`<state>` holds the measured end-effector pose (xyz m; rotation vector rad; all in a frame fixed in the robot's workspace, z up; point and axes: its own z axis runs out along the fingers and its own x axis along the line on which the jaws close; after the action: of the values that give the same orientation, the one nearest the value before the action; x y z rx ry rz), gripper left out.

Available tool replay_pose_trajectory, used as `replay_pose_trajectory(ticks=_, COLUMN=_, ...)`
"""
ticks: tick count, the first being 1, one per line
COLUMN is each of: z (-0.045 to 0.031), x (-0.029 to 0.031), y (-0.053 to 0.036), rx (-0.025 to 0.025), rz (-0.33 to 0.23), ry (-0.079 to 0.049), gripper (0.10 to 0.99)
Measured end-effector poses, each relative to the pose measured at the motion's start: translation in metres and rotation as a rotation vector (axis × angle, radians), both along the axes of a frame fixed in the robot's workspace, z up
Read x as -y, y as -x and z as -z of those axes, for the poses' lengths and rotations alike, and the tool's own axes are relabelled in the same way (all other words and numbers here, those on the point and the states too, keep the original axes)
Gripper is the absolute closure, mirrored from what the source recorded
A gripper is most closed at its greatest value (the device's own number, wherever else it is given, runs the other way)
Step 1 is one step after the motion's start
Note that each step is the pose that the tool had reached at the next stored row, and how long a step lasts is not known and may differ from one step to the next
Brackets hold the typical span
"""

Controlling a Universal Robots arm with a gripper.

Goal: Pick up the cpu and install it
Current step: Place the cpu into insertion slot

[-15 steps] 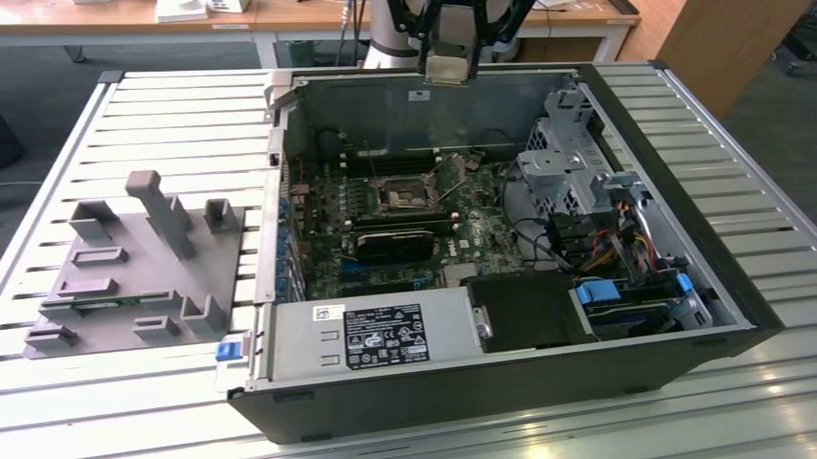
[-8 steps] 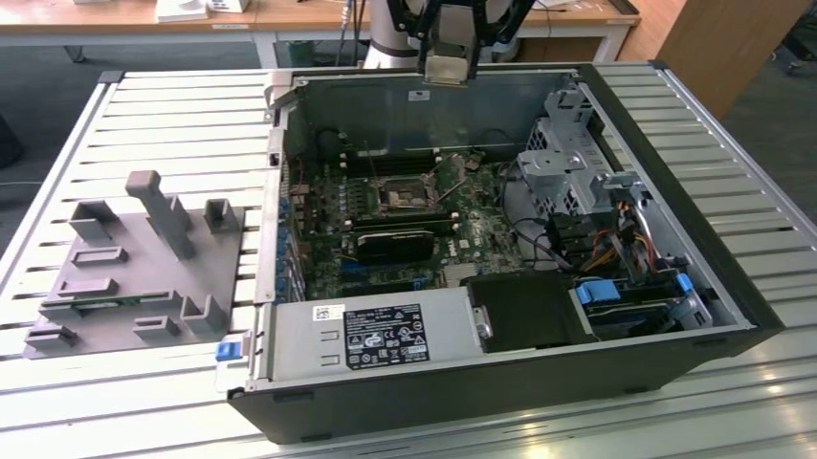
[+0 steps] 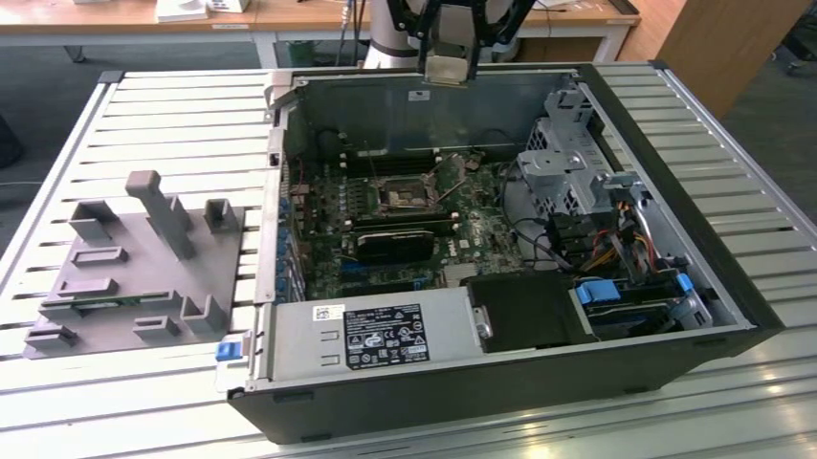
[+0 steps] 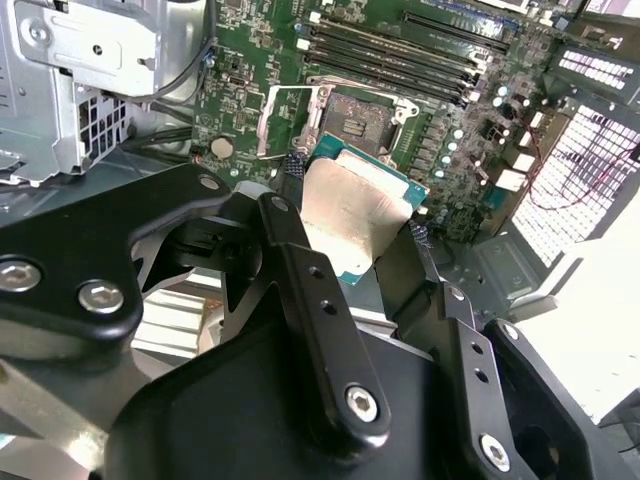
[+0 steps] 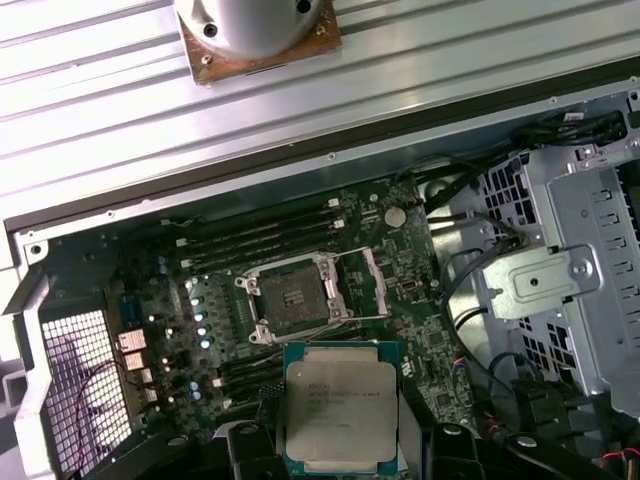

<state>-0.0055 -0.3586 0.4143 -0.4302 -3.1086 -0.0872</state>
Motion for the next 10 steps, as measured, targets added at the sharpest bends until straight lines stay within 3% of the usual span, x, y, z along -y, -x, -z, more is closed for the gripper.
replay_pose_trajectory(ticks=10, z=0.0002, x=0.0, y=0.0002, rx=0.0, rz=0.034, ry=0.0, gripper=0.549)
